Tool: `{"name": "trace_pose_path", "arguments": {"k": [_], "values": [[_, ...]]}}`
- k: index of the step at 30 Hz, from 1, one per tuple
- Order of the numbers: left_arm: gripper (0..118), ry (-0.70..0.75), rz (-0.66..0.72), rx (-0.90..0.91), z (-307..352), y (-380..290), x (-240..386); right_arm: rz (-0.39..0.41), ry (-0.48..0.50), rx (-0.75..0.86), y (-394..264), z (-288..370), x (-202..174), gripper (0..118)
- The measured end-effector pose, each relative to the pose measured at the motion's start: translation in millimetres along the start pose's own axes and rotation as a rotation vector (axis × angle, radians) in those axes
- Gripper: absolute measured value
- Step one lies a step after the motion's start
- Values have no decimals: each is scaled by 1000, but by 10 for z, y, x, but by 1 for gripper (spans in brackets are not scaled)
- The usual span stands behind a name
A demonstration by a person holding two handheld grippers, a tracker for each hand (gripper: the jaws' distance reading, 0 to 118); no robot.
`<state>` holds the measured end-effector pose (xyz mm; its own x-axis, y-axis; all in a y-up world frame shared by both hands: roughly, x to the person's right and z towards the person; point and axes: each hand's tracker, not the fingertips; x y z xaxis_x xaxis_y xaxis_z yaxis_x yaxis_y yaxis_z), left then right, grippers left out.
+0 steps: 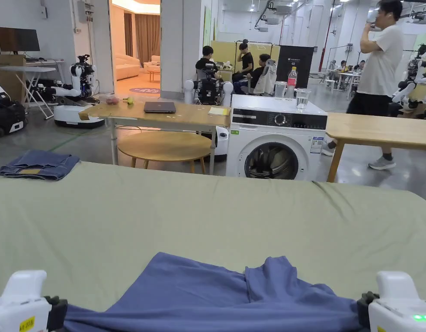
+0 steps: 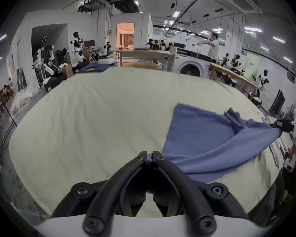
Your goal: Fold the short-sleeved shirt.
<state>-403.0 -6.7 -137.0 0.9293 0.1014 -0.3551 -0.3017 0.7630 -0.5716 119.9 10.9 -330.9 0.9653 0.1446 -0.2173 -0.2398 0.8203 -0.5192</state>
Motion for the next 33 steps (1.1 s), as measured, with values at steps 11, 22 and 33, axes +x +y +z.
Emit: {"name": "trace_pose_path", "arguments": {"k": [11,22,33], "values": [[2,23,17,-144,-440,-498,-148,-11,-11,-108,-613,-235,-65,19],[45,-11,-10,126,15,-188,254,-66,14,175,-207,298,-450,63],[0,-13,-88,302,249,-27,1006,-95,113,353,3,615,-1210,0]]}}
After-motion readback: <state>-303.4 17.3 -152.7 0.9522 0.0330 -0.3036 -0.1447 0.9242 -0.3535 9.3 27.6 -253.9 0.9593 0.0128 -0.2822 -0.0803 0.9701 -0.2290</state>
